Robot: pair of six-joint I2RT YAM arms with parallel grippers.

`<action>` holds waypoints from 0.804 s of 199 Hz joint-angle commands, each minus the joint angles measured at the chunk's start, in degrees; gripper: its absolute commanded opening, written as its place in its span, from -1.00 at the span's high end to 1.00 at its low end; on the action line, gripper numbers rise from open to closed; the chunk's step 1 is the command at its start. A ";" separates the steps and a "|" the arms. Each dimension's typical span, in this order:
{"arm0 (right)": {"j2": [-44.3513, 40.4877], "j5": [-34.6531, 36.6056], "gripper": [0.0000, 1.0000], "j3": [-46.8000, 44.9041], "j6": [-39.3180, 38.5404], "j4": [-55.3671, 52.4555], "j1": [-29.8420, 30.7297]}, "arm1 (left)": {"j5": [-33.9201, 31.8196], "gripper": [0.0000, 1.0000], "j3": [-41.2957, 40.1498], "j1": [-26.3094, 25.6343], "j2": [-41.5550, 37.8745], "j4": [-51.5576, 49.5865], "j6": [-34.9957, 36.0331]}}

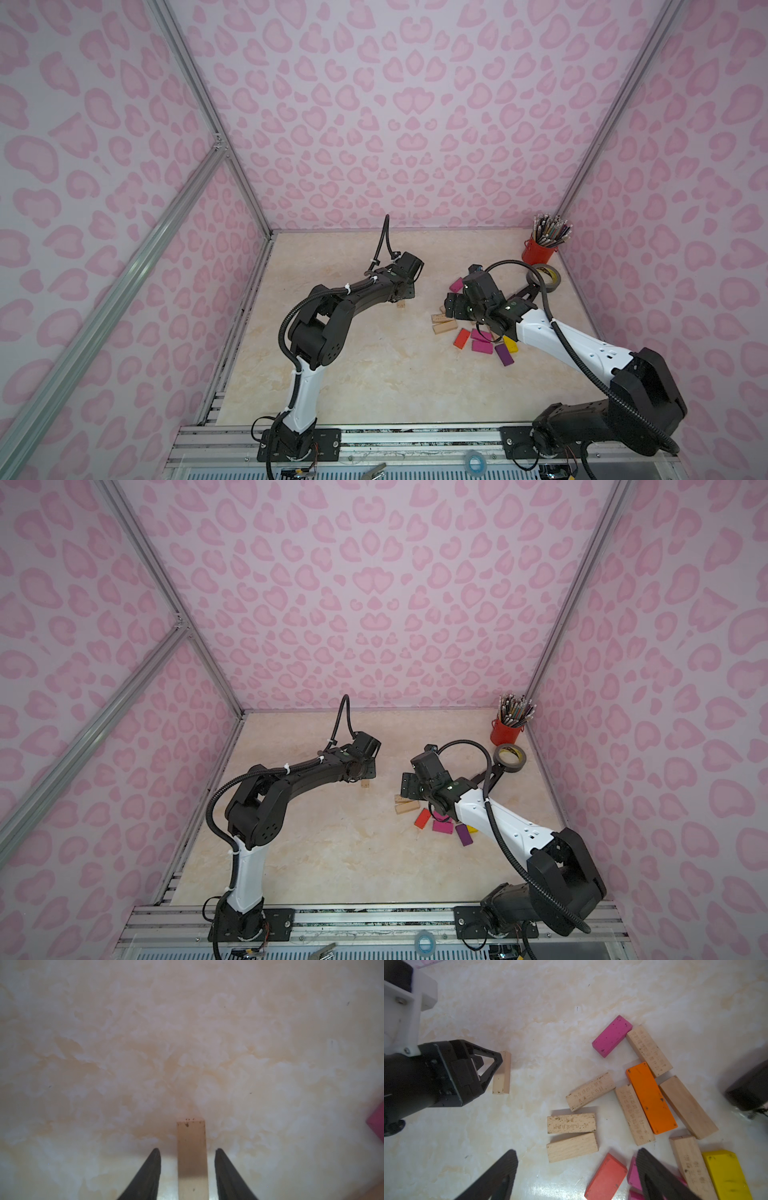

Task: Assemble the letter k with building blocks
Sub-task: Pick up the building block from the center of the board.

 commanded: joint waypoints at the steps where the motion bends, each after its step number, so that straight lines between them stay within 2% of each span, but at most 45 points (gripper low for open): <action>1: 0.43 0.74 -0.82 0.20 -0.85 -0.65 -0.03 | -0.16 0.08 0.82 -0.11 1.13 -1.25 0.67; 37: 0.76 0.75 -0.82 0.29 -0.70 -0.64 -0.08 | 1.09 0.19 1.97 -0.17 3.11 -1.73 1.13; 104: 0.73 0.41 -0.81 1.17 -0.23 -0.99 -0.01 | 2.52 0.68 2.24 0.49 3.52 -1.86 1.12; 136: 0.33 -0.46 -0.81 1.94 -0.23 -1.02 -0.08 | 2.67 0.73 2.44 3.47 1.88 -1.27 2.97; 160: 0.76 -1.75 -0.82 2.62 -0.57 -0.42 -0.08 | 2.97 0.75 3.08 7.85 0.70 -0.92 5.94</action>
